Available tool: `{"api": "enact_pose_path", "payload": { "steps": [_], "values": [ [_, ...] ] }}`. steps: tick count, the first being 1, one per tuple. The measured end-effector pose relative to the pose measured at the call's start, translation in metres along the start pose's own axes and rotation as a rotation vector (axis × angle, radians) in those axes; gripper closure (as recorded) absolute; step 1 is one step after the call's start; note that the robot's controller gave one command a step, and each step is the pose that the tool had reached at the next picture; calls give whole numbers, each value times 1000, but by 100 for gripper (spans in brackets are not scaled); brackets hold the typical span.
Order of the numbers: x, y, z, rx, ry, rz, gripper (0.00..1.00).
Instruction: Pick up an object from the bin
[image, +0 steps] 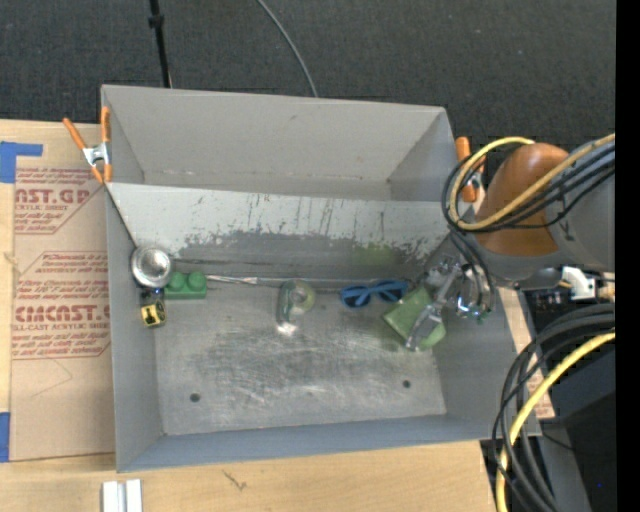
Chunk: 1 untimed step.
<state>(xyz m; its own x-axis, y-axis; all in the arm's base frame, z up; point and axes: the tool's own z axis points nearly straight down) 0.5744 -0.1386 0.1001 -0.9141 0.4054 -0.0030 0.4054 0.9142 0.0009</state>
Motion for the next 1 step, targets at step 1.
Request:
{"api": "enact_pose_path", "payload": {
  "steps": [1],
  "values": [
    [2, 5, 0, 0, 2, 108, 0]
  ]
}}
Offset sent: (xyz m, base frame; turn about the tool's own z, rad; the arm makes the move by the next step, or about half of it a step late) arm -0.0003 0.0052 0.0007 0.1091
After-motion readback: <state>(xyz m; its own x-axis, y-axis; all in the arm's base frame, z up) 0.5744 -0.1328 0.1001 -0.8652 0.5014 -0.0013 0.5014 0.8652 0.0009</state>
